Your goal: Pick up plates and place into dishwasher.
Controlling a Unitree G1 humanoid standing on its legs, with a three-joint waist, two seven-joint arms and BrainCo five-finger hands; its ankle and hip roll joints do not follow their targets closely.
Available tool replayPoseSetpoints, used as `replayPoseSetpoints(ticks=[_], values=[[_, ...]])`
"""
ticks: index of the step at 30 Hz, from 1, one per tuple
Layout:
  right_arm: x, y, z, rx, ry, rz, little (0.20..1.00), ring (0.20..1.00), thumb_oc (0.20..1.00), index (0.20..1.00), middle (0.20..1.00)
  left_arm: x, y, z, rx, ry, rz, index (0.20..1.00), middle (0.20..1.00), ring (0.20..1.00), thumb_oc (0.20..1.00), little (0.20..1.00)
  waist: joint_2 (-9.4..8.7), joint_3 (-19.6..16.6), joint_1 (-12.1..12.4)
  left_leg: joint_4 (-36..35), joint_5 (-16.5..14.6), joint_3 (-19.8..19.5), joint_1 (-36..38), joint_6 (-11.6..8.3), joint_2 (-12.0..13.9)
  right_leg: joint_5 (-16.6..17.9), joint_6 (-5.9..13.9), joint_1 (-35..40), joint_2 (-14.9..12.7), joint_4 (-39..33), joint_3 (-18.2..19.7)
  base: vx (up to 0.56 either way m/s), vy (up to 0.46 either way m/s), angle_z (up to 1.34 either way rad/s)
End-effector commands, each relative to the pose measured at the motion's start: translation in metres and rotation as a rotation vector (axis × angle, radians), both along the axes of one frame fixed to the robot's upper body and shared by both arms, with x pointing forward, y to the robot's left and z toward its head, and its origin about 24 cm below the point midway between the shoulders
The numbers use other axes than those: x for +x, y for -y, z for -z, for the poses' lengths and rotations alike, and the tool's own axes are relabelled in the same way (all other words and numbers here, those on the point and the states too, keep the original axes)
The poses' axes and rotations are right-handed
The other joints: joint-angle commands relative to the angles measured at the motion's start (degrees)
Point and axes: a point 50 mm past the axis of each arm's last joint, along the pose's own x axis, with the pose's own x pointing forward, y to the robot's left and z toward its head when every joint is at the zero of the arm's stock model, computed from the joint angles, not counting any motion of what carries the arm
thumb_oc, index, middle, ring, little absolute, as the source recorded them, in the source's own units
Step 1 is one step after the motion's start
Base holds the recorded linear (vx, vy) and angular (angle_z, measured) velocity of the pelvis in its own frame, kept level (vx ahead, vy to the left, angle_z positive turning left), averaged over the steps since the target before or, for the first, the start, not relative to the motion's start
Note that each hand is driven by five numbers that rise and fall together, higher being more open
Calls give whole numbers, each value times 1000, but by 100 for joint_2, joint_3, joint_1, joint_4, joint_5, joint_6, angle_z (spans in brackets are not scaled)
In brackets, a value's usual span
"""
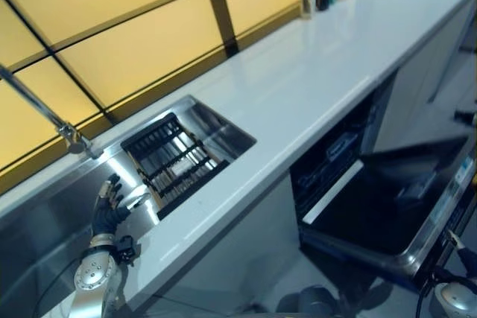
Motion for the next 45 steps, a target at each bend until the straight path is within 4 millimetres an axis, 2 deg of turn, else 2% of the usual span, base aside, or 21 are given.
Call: replayPoseSetpoints(ticks=[1, 4, 6, 9, 10, 11, 13, 16, 20, 23, 24, 28, 31, 32, 36, 40, 45], values=[[6, 11, -8, -7, 79, 3, 1000, 1000, 1000, 1000, 1000, 11, 2, -10, -49, 112, -73, 1000, 1000, 1000, 1000, 1000, 317, 161, -218, 1508, -1138, -207, -777, 121, -117, 1943, 75, -733, -353, -1063, 23, -39, 166, -21], [22, 19, -8, 86, 182, 65, 1000, 1000, 1000, 1000, 1000, 22, 14, -8, -100, 126, -83, 1000, 1000, 1000, 1000, 1000, 673, 428, -232, 1697, -1091, -63, -1165, 84, -143, 1900, 64, -1017, -514, -1062, 87, -117, 102, -30], [41, 21, -10, 166, 296, 108, 1000, 1000, 1000, 1000, 1000, 34, 23, -14, -119, 165, -70, 1000, 1000, 1000, 1000, 1000, 925, 688, -201, 1840, -1034, 6, -1537, 40, -157, 1814, 48, -1278, -622, -1056, 83, -212, 67, -52], [68, 21, -23, 232, 441, 123, 1000, 1000, 1000, 1000, 1000, 42, 33, -20, -149, 206, -46, 1000, 1000, 1000, 1000, 1000, 1253, 995, -121, 1881, -919, 42, -1900, -32, -204, 1716, 32, -1558, -686, -1031, 67, -137, 6, -13], [73, 20, -26, 239, 464, 115, 1000, 1000, 1000, 1000, 1000, 42, 35, -20, -153, 209, -41, 1000, 1000, 1000, 1000, 1000, 1301, 1035, -99, 1883, -902, 40, -1945, -43, -212, 1695, 28, -1591, -691, -1024, 62, -43, -37, 11], [89, 16, -35, 260, 524, 78, 1000, 1000, 1000, 1000, 1000, 43, 40, -21, -168, 211, -20, 1000, 1000, 1000, 1000, 1000, 1422, 1148, -23, 1919, -865, 26, -2082, -73, -235, 1630, 4, -1684, -704, -1001, 44, 2, -55, 6], [108, 8, -46, 298, 591, -13, 1000, 1000, 1000, 1000, 1000, 42, 45, -24, -178, 215, 7, 1000, 1000, 1000, 1000, 1000, 1527, 1237, 75, 1949, -834, -15, -2221, -94, -262, 1557, -27, -1782, -698, -973, 31, 10, -94, -5], [141, -12, -74, 334, 682, -282, 1000, 1000, 1000, 1000, 1000, 41, 51, -31, -184, 232, 52, 1000, 1000, 1000, 1000, 1000, 1608, 1375, 219, 2017, -781, -129, -2482, -134, -293, 1415, -69, -1975, -645, -865, 35, -11, -136, -22], [172, -49, -119, 345, 826, -697, 1000, 1000, 1000, 1000, 1000, 41, 52, -40, -172, 276, 69, 1000, 1000, 1000, 1000, 1000, 1560, 1562, 382, 2091, -685, -201, -2939, -190, -225, 1281, -96, -2358, -567, -779, -55, -64, -211, 10], [185, -70, -142, 343, 898, -912, 1000, 1000, 1000, 1000, 1000, 42, 50, -42, -164, 291, 67, 1000, 1000, 1000, 1000, 1000, 1485, 1636, 466, 2132, -627, -251, -3187, -233, -162, 1216, -93, -2580, -510, -751, -179, -9, -214, 8], [188, -79, -150, 340, 923, -980, 1000, 1000, 1000, 1000, 1000, 42, 49, -43, -159, 296, 68, 1000, 1000, 1000, 1000, 1000, 1469, 1635, 522, 2123, -701, -341, -3186, -281, -140, 1040, -68, -2579, -478, -718, -246, 60, -213, 12], [199, -114, -177, 349, 970, -1218, 1000, 1000, 1000, 1000, 1000, 46, 44, -49, -150, 314, 60, 1000, 1000, 1000, 1000, 1000, 1350, 1636, 659, 2065, -566, -475, -3450, -332, -52, 973, -81, -2829, -353, -688, -411, 11, -187, 16], [204, -134, -192, 337, 965, -1342, 1000, 1000, 1000, 1000, 1000, 49, 41, -55, -137, 325, 65, 1000, 1000, 1000, 1000, 1000, 1269, 1636, 774, 1989, -449, -582, -3570, -377, -1, 966, -116, -2926, -273, -682, -521, -39, -158, 8], [206, -141, -199, 324, 960, -1388, 1000, 1000, 1000, 1000, 1000, 51, 41, -58, -134, 332, 65, 1000, 1000, 1000, 1000, 1000, 1226, 1636, 808, 1948, -298, -574, -3701, -360, 10, 1134, -159, -3036, -260, -745, -563, -98, -150, 3], [209, -166, -216, 293, 950, -1535, 1000, 1000, 1000, 1000, 1000, 54, 38, -63, -123, 338, 70, 1000, 1000, 1000, 1000, 1000, 1085, 1636, 962, 1827, -180, -714, -3736, -398, 63, 1189, -205, -3018, -159, -849, -688, -43, -123, 16], [204, -189, -228, 270, 945, -1727, 1000, 1000, 1000, 1000, 1000, 55, 35, -68, -110, 348, 81, 1000, 1000, 1000, 1000, 1000, 937, 1636, 1077, 1699, -81, -830, -3656, -422, 98, 1236, -227, -2864, -92, -963, -825, -35, -91, 19], [184, -231, -229, 216, 890, -2087, 1000, 1000, 1000, 1000, 1000, 61, 24, -78, -80, 363, 74, 1000, 1000, 1000, 1000, 1000, 563, 1636, 1146, 1640, -107, -922, -3290, -416, 200, 1260, -217, -2344, -48, -1107, -1020, -41, -80, 11]])
